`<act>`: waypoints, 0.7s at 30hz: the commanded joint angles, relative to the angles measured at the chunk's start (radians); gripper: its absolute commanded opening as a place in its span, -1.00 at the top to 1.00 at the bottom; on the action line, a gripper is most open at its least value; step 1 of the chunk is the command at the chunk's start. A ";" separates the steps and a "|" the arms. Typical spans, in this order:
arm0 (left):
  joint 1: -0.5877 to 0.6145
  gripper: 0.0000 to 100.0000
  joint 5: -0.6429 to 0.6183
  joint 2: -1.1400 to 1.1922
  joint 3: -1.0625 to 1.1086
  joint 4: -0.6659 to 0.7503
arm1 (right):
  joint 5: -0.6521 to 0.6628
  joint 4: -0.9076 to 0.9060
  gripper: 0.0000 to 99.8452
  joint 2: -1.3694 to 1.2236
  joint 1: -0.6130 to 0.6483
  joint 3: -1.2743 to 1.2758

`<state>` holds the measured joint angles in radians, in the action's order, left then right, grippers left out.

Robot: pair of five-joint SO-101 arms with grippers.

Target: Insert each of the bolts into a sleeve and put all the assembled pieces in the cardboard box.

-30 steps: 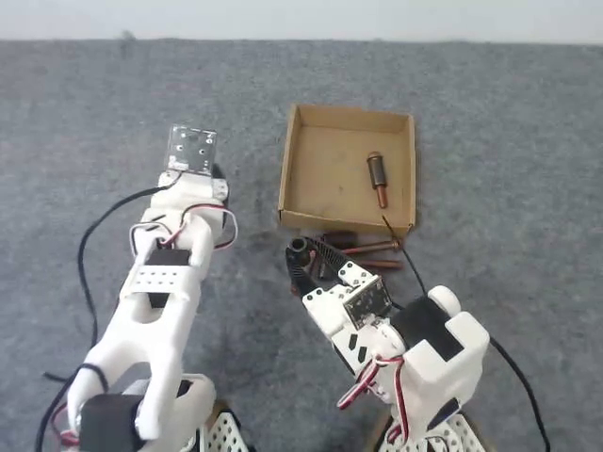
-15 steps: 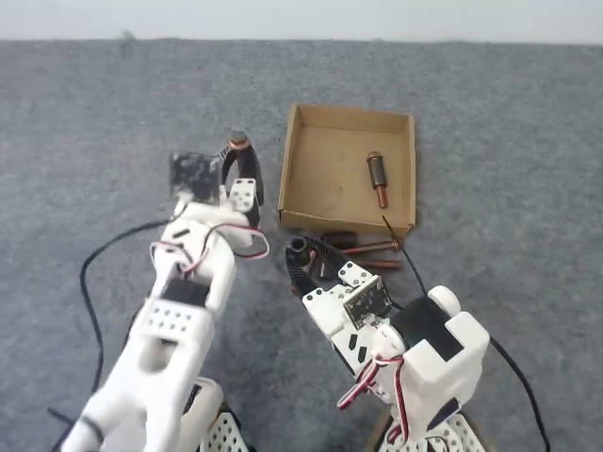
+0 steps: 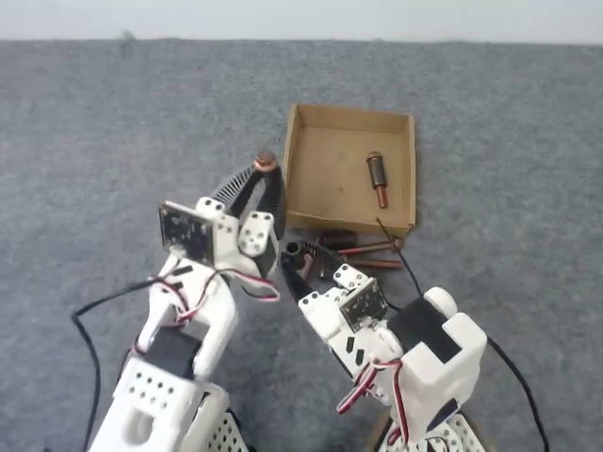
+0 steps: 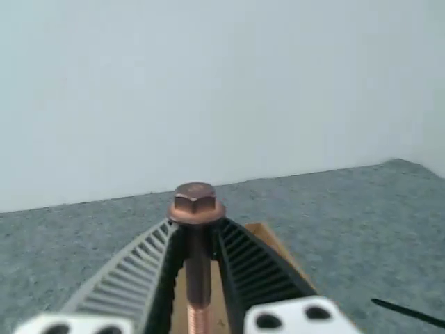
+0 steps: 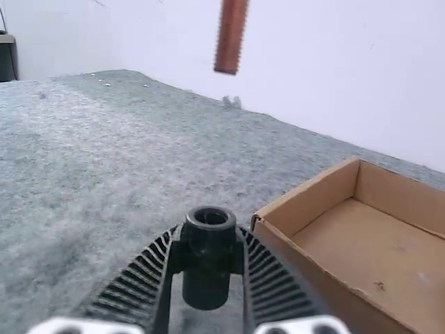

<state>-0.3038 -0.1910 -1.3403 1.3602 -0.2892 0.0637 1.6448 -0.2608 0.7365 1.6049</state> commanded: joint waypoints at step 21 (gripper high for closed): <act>-0.015 0.98 -0.192 -0.354 0.208 -0.060 | -0.095 0.077 0.99 0.007 0.012 -0.015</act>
<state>-0.3161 -0.3721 -1.6717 1.5735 -0.3460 -0.0253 1.6893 -0.2608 0.7488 1.6049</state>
